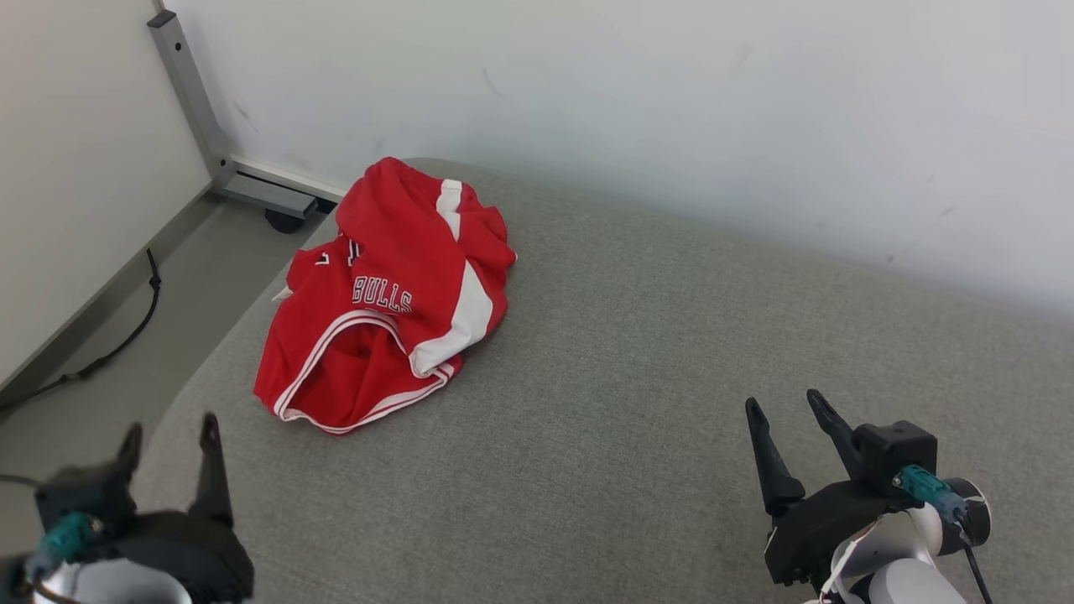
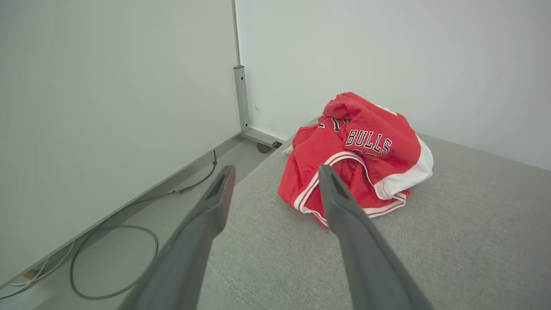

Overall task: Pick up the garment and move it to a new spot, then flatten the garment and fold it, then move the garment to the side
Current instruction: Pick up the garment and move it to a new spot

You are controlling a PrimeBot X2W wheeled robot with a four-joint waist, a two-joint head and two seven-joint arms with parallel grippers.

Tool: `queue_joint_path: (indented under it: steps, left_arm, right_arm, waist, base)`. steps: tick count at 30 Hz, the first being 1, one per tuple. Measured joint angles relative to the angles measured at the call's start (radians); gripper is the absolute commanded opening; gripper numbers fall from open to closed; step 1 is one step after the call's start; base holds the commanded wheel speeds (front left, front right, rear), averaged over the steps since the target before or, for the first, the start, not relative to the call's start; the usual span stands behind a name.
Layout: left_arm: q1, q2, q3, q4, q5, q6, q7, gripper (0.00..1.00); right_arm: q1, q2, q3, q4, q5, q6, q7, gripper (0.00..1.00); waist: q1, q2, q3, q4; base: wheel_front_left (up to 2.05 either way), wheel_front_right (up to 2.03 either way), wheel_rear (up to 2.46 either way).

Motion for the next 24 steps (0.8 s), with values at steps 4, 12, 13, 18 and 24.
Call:
queue_joint_path:
  steps: [4,12,13,18,24]
  left_arm:
    - [-0.080,0.046,0.015,0.031,-0.007,-0.029,0.021,1.00]
    - [-0.309,0.095,0.027,0.148,-0.072,-0.110,0.072,1.00]
    - [-0.333,0.102,0.027,0.171,-0.080,-0.124,0.082,1.00]
    - [-0.442,0.115,0.045,0.256,-0.125,-0.142,0.114,1.00]
    - [-0.549,0.134,0.061,0.350,-0.161,-0.158,0.138,1.00]
  right_arm:
    - [0.000,-0.002,0.005,-0.011,-0.012,0.000,0.010,1.00]
    - [-0.018,-0.047,0.002,-0.064,-0.032,0.000,0.042,1.00]
    - [-0.026,-0.050,0.001,-0.072,-0.034,0.000,0.044,1.00]
    - [-0.053,-0.075,-0.007,-0.101,-0.040,0.008,0.061,1.00]
    - [-0.074,-0.095,-0.011,-0.126,-0.044,0.015,0.079,1.00]
  waist:
    - [0.0000,0.0000,0.011,-0.017]
    - [0.0000,0.0000,0.071,-0.071]
    - [0.0000,0.0000,0.079,-0.078]
    - [0.0001,0.0001,0.123,-0.118]
    - [0.0001,0.0001,0.178,-0.166]
  base:
    - [0.00,0.00,0.00]
    - [0.00,0.00,0.00]
    - [0.00,0.00,0.00]
    - [0.00,0.00,0.00]
    - [0.00,0.00,0.00]
